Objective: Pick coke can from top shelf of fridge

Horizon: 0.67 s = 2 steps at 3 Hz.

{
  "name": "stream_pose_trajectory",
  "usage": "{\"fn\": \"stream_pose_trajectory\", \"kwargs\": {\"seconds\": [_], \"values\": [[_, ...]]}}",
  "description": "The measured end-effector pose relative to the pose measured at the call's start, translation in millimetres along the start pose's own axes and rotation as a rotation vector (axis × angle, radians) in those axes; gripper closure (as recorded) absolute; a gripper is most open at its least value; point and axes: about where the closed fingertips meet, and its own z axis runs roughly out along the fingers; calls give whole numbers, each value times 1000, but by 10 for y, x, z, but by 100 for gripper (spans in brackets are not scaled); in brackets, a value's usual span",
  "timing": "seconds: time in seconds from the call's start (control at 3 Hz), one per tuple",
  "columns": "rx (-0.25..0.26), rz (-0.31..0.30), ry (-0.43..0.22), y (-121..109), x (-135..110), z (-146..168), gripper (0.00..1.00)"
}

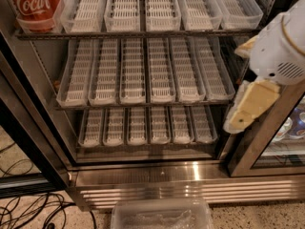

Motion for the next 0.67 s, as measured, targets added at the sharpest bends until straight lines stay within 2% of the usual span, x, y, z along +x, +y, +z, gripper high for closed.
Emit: {"fn": "stream_pose_trajectory", "kwargs": {"seconds": [0.33,0.67], "values": [[33,28,-137,40,-402,252,0],[93,30,-175,-107,-510,217,0]]}}
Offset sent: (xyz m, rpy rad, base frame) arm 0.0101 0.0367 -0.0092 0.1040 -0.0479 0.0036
